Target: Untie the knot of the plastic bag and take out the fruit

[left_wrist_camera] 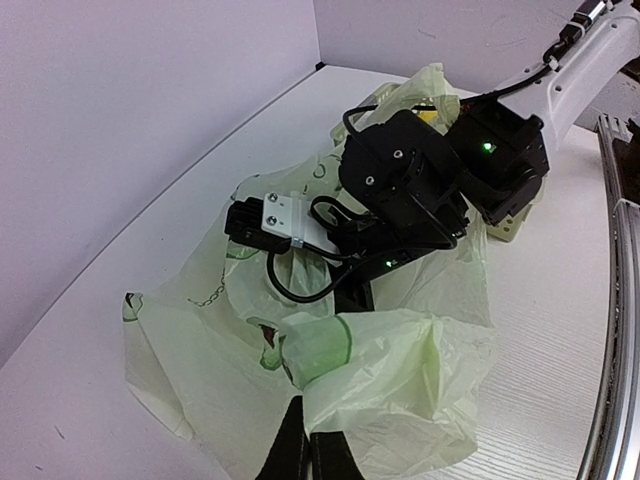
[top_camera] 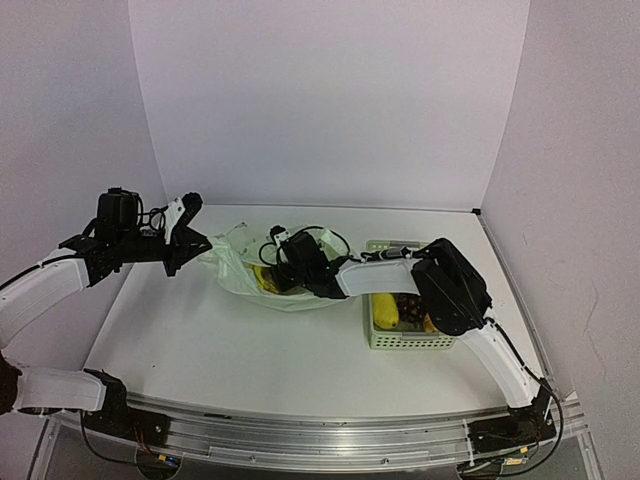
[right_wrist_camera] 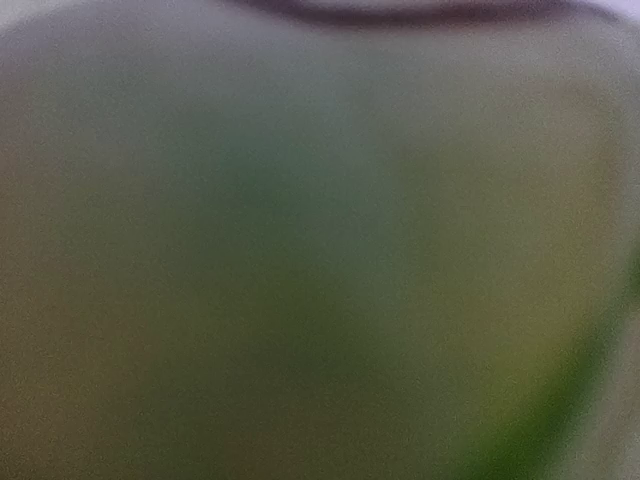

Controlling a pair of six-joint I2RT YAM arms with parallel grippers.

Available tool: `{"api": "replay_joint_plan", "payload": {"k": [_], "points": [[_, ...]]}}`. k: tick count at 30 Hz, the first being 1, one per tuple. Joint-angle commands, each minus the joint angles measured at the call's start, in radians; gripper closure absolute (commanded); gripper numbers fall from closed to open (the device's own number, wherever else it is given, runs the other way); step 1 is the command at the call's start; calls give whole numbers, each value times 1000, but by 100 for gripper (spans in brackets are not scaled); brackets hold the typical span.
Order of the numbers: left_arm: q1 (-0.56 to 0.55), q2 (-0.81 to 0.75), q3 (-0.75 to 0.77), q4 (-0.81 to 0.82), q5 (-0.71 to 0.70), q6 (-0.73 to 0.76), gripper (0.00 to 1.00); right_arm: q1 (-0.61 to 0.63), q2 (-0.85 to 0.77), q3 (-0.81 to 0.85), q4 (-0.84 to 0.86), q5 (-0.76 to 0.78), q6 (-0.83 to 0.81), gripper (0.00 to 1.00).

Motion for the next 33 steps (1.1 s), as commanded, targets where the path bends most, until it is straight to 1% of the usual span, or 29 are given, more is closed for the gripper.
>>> {"api": "replay_joint_plan", "payload": {"k": [1,4,9,11,16,21,24,27,29,31,33], "points": [[-2,-14,4,38,13,1,100,-7,-57,-34,-63,-13,-2,75],[-2,-11,5,39,7,2,100,-7,-156,-96,-56,-99,4,82],[-2,-4,3,48,-3,4,100,-8,-388,-213,-53,-306,-21,83],[-2,3,5,54,-5,2,100,-13,-452,-258,-53,-393,-20,83],[-2,14,9,66,-13,1,100,-20,-539,-357,-54,-614,57,83],[-2,11,7,68,-15,1,100,-48,-604,-392,-54,-848,144,83],[-2,10,5,68,-14,1,100,-73,-682,-412,-53,-947,184,83],[-2,8,2,71,-12,-3,100,-126,-789,-468,-51,-971,230,83],[-2,5,-1,76,-8,-4,100,-176,-873,-529,-50,-933,247,83],[-2,5,-6,82,-5,-5,100,-235,-948,-618,-53,-823,264,82],[-2,4,-9,87,-3,-6,100,-285,-1005,-705,-76,-642,295,82]]}}
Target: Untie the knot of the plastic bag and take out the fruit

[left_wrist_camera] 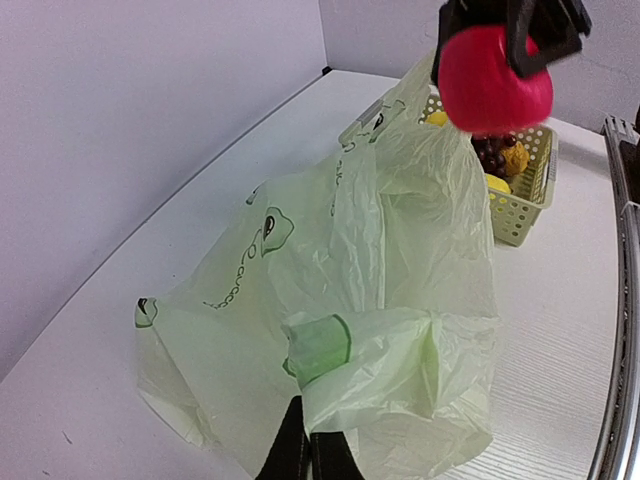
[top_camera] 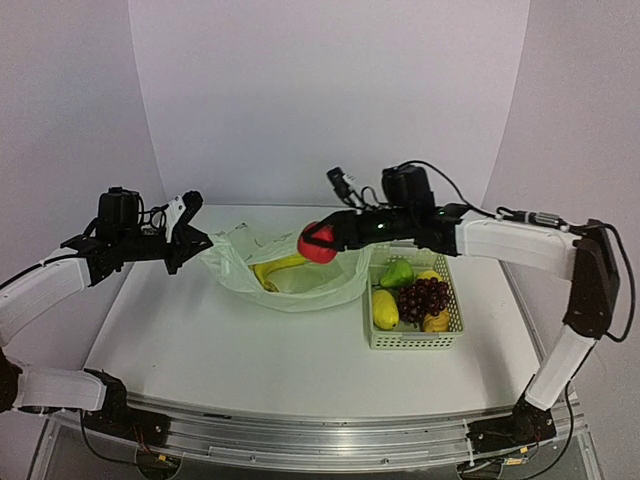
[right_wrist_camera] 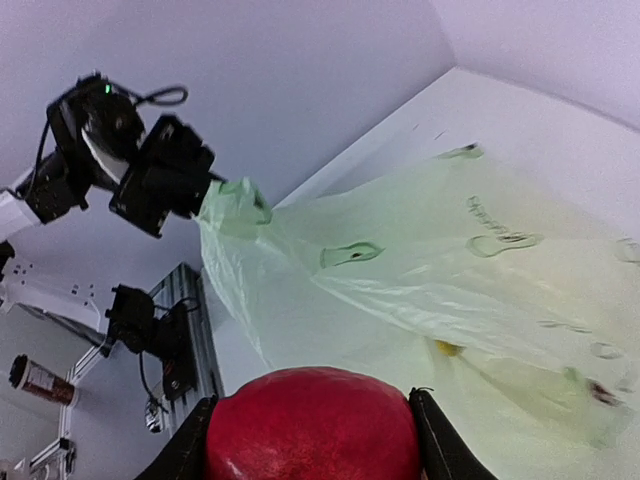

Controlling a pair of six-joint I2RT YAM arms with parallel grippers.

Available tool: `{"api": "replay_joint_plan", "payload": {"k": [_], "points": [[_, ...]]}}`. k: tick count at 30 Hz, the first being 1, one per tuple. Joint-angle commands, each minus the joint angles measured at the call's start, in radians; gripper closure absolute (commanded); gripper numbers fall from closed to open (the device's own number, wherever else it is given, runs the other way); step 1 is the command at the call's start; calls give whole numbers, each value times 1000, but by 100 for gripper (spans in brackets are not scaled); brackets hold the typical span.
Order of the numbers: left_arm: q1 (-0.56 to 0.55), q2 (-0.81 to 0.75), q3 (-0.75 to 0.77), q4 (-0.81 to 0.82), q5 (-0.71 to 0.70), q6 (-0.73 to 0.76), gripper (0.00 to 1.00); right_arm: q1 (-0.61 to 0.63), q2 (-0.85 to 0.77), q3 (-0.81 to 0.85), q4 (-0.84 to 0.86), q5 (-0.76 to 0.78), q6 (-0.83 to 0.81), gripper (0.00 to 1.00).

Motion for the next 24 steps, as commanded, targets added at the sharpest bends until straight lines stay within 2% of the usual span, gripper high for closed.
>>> {"api": "replay_joint_plan", "payload": {"k": [1,4,6,8,13,15,16,18,21,22,24], "points": [[-2,-9,-8,51,7,-4,100,-116,-193,-161,-13,331,94,82],[-1,-14,-11,54,7,-4,100,-138,-221,-212,-161,682,193,83],[-2,-16,-14,54,10,0,100,-140,-203,-208,-259,815,220,84],[-1,-17,-15,54,12,3,100,-141,-173,-216,-272,865,233,83],[-2,-17,-10,54,14,4,100,-159,-61,-153,-272,825,267,79],[-2,-18,-10,55,13,4,100,-163,-4,-109,-273,774,255,69],[-2,-21,-9,55,12,4,100,-164,27,-90,-274,744,243,62],[-1,-29,-8,57,9,4,100,-166,62,-61,-282,694,239,38],[-1,-50,-2,57,8,23,100,-174,58,-60,-298,718,262,18],[-1,-60,-1,56,10,38,100,-175,44,-66,-303,740,260,13],[-1,-69,-1,53,14,80,100,-176,15,-69,-321,786,234,10]]}}
